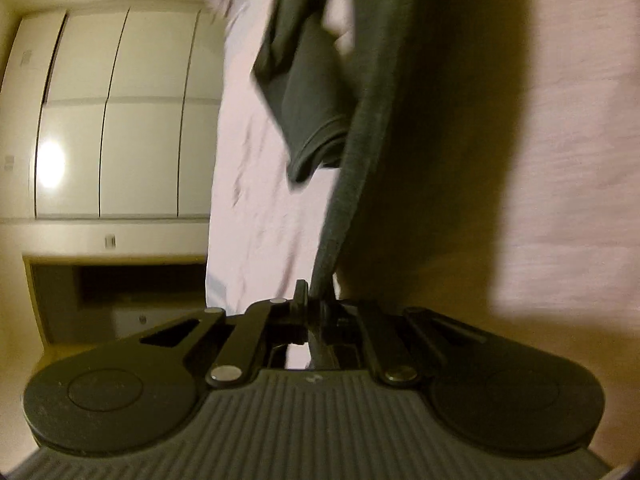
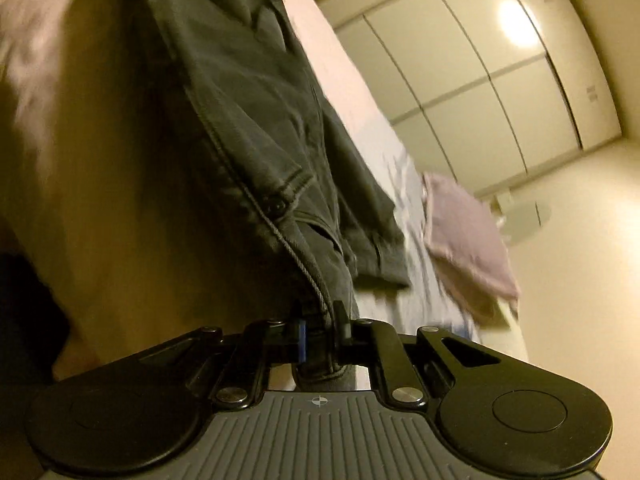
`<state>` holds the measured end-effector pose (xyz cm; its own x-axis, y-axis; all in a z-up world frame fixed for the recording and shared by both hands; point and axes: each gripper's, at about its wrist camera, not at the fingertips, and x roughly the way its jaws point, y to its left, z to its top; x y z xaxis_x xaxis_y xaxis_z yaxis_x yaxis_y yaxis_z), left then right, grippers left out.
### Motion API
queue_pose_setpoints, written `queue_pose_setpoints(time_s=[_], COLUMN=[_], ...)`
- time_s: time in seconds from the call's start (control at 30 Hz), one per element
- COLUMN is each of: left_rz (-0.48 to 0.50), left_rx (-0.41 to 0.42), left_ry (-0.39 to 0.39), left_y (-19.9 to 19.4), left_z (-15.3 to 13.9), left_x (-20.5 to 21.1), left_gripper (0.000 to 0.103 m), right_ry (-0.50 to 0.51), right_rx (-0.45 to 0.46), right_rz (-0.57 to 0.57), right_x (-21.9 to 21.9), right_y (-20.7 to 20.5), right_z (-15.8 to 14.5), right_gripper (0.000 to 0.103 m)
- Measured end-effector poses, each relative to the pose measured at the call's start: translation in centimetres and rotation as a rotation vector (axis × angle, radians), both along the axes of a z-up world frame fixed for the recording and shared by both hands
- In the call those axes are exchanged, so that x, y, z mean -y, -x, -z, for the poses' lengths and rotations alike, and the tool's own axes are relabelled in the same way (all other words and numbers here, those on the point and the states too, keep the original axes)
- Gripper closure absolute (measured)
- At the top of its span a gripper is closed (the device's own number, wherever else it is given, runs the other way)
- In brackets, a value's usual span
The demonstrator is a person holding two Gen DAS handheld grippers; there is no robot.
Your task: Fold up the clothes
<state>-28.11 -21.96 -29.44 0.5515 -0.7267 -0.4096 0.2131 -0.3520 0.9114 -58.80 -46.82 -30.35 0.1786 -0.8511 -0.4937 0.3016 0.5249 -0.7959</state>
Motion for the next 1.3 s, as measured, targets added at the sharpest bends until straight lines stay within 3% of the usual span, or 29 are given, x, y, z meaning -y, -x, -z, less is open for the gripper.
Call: queue_pose_setpoints(time_s=[0.13,0.23,0.3,0.5,0.53,0.6,0.77,0.87,1.0,1.1,1.3], left_rz=[-0.005,-0.038,-0.081,-0.09,-0.098,-0.135,-0.127,-0.136,-0.153,-0.156,-0.183], left_rx=[0.026,0.063,0.061,0.098,0.104,0.098,0.128,0.115,0.089,0.098,0.031], left_ry=[-0.016,0.022,0.051,0.098,0.099,0.095,0.185,0.166,0.056,0.031,0.052], left_y=[2.5,0.3,-1.5,-5.4,-6.1,-7.5,-6.9,-4.3,-2.8,-2.6,-2.8], left_z=[3.7,5.6,6.5,7.8,7.9,7.5,2.9,2.1,5.8,7.7,6.4], left_x=[-3.3,-2.9,-2.2,0.4,0.7,1.1,-1.2,-4.5,-6.6,-6.6,-5.0], left_gripper=[0.096,0.086,0.073,0.071,0.073,0.097,0.098,0.098,0.098,0.1,0.099], right_ry=[-0.05,-0.06,-0.065,-0.075,-0.078,-0.085,0.009,0.013,-0.036,-0.03,-0.021], right_rx=[-0.028,-0.035,-0.034,-0.059,-0.06,-0.062,-0.064,-0.042,-0.078,-0.061,-0.022], right_rz=[0.015,0.009,0.006,0.006,0.01,0.017,0.008,0.032,0.021,0.028,0.079], right_x=[1.1,1.7,1.5,1.1,1.2,1.1,1.4,1.9,1.9,1.3,1.7], right_y=[1.7,2.0,2.2,2.2,2.0,1.9,2.0,2.0,2.4,3.1,3.2], right_z=[2.3,2.6,2.6,3.4,3.6,3.5,1.9,1.8,4.2,4.8,4.2], right_gripper=[0.093,0.093,0.093,0.093,0.093,0.093,0.093,0.093,0.093,0.094,0.094])
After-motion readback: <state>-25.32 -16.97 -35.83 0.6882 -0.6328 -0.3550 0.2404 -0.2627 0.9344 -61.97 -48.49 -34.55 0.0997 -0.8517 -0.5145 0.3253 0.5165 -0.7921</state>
